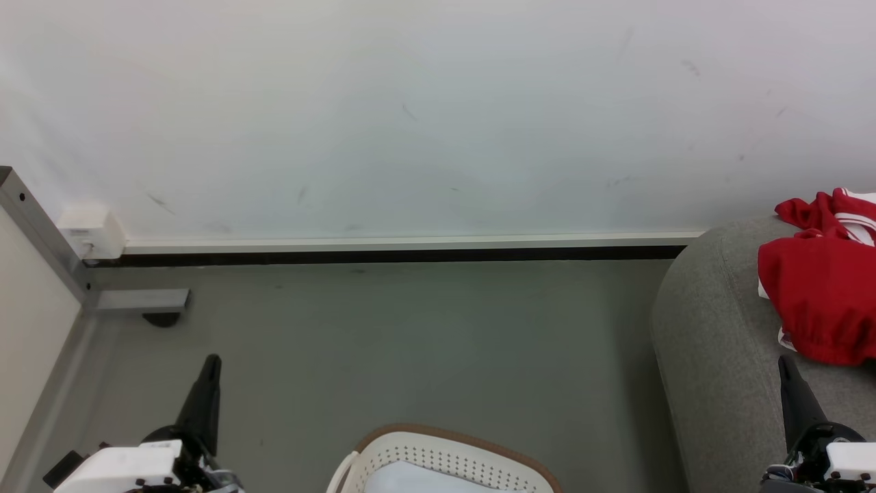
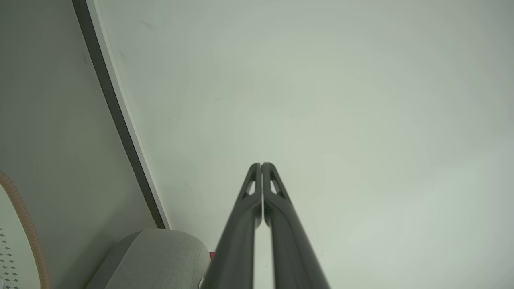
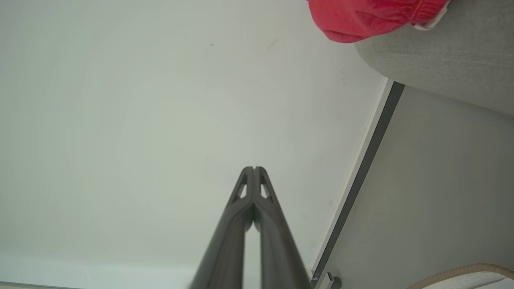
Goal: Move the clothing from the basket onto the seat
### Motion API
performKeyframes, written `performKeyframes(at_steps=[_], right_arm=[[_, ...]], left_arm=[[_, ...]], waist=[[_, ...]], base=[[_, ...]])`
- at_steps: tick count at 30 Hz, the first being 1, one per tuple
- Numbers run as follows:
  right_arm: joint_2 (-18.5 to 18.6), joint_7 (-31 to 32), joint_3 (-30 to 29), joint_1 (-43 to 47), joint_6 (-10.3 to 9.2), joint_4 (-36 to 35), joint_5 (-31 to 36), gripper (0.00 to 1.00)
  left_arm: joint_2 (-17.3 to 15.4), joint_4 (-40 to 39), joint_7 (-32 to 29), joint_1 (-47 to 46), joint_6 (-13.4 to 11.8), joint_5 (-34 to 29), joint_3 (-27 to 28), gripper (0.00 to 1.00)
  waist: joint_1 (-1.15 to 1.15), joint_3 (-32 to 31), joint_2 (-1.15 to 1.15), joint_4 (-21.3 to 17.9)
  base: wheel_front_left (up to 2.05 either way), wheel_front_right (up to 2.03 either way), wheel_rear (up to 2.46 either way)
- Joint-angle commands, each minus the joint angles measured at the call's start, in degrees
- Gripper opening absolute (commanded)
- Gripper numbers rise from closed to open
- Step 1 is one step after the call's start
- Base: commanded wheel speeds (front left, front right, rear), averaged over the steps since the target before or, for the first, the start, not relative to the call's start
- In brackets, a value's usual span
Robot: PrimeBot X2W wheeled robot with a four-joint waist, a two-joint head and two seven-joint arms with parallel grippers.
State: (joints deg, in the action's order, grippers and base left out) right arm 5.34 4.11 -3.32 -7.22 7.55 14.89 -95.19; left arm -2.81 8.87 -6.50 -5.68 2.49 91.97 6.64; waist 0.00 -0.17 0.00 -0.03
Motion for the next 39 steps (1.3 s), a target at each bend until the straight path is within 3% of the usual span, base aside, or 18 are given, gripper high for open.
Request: performKeyframes(at_steps=[1,39], right_arm=[[0.42,-0.22,0.13,-0.37,-0.12,-0.15,-0.35,0.0],[2.08,-2.0,2.33,-0.11,-0.12,-0.47,-2.44,0.0]], left_arm=[[-0.12,-0.11,-0.17,-0.55,0.08,0.73,0.15,0.0],[-0.12,-0.12,-0.17,-0.54,0.08,0.73,0.15,0.0]], waist=[[0.0,0.0,0.0,0.0],[0.0,0.01,0.0,0.0]], base=[[0.0,0.0,0.0],[0.0,0.0,0.0]])
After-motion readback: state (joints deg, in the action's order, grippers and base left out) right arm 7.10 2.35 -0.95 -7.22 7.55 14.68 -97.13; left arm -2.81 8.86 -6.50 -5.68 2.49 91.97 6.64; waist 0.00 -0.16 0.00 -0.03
